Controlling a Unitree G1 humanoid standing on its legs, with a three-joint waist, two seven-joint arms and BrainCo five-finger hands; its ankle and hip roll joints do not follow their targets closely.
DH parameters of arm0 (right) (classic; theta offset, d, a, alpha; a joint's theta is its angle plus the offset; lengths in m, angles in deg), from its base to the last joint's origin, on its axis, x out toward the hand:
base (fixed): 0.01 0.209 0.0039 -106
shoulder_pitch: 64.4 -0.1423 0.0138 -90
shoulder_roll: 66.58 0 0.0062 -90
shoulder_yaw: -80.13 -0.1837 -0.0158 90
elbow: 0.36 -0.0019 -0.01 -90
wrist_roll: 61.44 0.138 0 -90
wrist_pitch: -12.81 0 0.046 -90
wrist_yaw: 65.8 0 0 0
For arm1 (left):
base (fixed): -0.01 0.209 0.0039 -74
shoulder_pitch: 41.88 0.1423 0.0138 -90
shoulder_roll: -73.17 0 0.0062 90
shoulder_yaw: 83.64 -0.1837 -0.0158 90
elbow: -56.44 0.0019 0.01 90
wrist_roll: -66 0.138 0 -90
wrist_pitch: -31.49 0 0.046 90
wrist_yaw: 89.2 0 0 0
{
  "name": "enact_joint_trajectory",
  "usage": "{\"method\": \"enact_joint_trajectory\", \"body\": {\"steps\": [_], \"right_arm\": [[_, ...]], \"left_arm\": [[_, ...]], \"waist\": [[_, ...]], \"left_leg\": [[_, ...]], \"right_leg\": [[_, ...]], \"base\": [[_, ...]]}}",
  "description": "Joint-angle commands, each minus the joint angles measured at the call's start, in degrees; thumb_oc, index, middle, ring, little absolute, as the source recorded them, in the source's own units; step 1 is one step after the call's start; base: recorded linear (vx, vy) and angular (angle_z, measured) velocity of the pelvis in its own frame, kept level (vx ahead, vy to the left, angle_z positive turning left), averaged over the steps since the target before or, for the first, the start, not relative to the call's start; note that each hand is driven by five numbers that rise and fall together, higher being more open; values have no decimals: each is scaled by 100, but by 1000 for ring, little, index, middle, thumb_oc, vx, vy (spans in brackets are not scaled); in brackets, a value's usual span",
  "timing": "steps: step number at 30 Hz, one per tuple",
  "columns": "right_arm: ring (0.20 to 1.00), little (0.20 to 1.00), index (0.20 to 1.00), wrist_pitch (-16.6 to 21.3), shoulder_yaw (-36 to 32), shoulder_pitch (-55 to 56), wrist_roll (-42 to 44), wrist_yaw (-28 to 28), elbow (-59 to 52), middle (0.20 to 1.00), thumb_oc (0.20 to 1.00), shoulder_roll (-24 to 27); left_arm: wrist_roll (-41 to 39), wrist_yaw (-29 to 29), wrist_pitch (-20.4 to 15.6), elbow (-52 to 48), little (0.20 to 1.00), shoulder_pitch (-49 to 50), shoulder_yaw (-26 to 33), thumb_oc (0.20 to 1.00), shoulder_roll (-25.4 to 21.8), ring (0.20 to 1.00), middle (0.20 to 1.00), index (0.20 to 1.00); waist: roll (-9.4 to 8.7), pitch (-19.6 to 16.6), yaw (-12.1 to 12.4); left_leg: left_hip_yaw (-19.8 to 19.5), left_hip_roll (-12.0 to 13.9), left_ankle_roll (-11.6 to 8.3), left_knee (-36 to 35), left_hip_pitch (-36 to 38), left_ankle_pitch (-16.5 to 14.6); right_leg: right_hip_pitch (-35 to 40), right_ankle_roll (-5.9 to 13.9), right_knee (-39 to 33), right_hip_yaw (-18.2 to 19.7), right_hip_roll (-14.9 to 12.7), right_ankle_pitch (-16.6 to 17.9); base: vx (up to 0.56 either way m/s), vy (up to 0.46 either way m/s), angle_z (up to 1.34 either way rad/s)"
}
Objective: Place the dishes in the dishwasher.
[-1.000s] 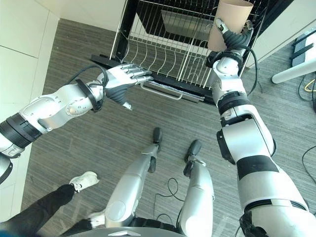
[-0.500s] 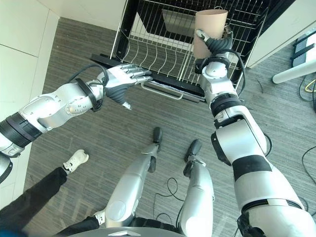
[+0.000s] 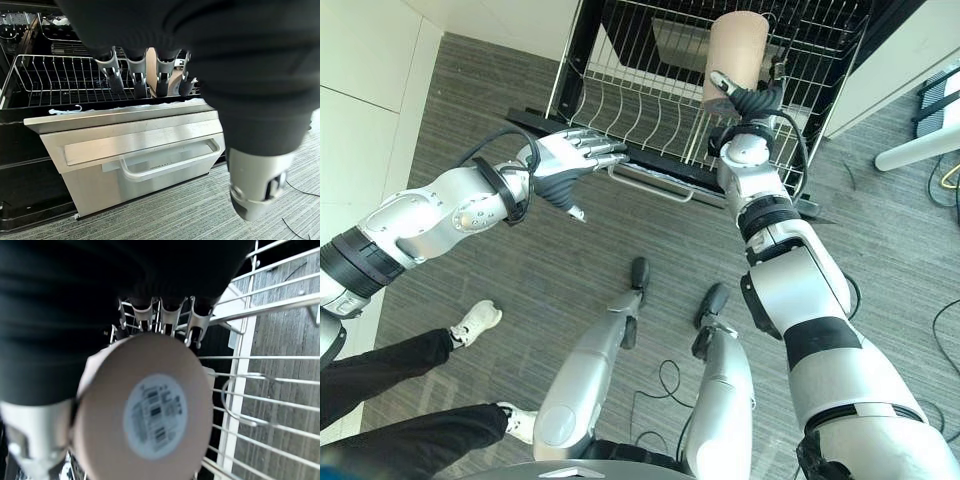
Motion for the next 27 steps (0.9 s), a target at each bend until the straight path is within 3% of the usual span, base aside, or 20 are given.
{"method": "enact_joint_trajectory", "body": {"steps": [1,3,4,8,13,17,18,19,21,23,27], "right_arm": [[1000,1000,1000,309,-232,77,-385,-792,-213,1000,1000,203],[1000,1000,1000,341,-324,77,-864,-1578,-357,1000,1000,240],[1000,1000,1000,318,-337,88,-965,-1704,-404,1000,1000,250],[1000,1000,1000,191,-332,68,-1184,-2084,-540,1000,1000,299],[1000,1000,1000,362,-303,99,-1184,-2283,-607,1000,1000,298],[1000,1000,1000,1657,-524,162,-760,-2235,-827,1000,1000,131],[1000,1000,1000,1719,-546,164,-760,-2256,-875,1000,1000,111],[1000,1000,1000,2128,-691,279,-714,-2320,-1291,1000,1000,-66],[1000,1000,1000,2439,-821,595,-874,-2369,-1986,1000,1000,-242],[1000,1000,1000,2451,-847,931,-1163,-2439,-2870,1000,1000,-331],[1000,1000,1000,2078,-815,1735,-1956,-2469,-4953,1000,1000,-511]], "left_arm": [[17,114,-32,-240,1000,-91,446,1000,42,1000,1000,1000],[84,181,-40,-253,1000,29,509,1000,47,1000,1000,1000],[92,193,-46,-255,1000,60,518,1000,48,1000,1000,1000],[133,290,-106,-246,1000,186,548,1000,36,1000,1000,1000],[162,333,-100,-303,1000,265,540,1000,33,1000,1000,1000],[158,397,-28,-400,1000,364,538,1000,-7,1000,1000,1000],[156,399,-23,-400,1000,365,544,1000,-10,1000,1000,1000],[196,433,2,-373,1000,443,576,1000,28,1000,1000,1000],[319,458,108,-450,1000,659,670,1000,67,1000,1000,1000],[410,493,199,-521,1000,853,783,1000,45,1000,1000,1000],[537,729,360,-427,1000,1349,1066,1000,36,1000,1000,1000]], "waist": [[271,64,18],[331,64,8],[337,64,4],[393,64,0],[427,64,12],[432,64,23],[433,64,23],[421,64,3],[395,64,-48],[371,64,-119],[293,64,-324]], "left_leg": [[261,243,-468,389,-239,-210],[261,245,-457,389,-275,-180],[262,234,-451,389,-258,-188],[252,219,-437,389,-234,-195],[240,212,-419,389,-241,-203],[248,200,-404,389,-174,-231],[244,204,-405,389,-182,-226],[254,206,-399,389,-158,-238],[286,214,-379,389,-90,-271],[317,232,-359,389,-36,-293],[426,267,-299,389,310,-420]], "right_leg": [[400,866,-682,210,-418,824],[361,850,-682,226,-409,858],[380,851,-682,230,-416,850],[400,847,-682,252,-423,844],[391,838,-682,274,-422,854],[471,828,-682,282,-447,828],[463,823,-682,281,-441,834],[486,808,-682,288,-430,816],[543,800,-682,318,-422,788],[571,783,-682,349,-408,788],[818,736,-682,399,-367,758]], "base": [[36,37,-1],[8,44,-4],[-4,34,-10],[21,29,-10],[0,0,0],[8,1,0],[0,0,0],[33,6,-1],[0,0,0],[3,18,0],[21,53,-11]]}}
